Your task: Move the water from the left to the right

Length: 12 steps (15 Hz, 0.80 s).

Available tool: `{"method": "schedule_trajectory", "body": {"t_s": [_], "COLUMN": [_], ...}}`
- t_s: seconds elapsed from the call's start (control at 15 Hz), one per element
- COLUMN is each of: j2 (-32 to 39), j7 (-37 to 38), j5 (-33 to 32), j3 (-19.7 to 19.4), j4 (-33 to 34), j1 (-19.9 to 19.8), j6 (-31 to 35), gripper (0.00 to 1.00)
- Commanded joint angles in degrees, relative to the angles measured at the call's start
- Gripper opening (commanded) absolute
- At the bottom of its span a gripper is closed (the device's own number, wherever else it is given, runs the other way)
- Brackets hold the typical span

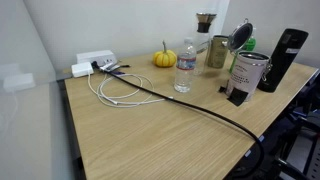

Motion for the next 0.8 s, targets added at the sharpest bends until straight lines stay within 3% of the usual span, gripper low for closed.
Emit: {"method": "schedule_trajectory", "body": {"t_s": [0.0,0.47,0.73], "j2": [-0.03,-0.03,-1.33], "j7": [0.05,0.06,-0.58], "j5": [-0.02,-0.02,1.18], "j3": [-0.11,-0.11,1.53], "j4": [0.14,0.14,-0.32], "j1": [0.19,0.19,2.94], "j6": [-0.24,-0.24,1.28], "gripper": [1.00,1.00,1.00]}}
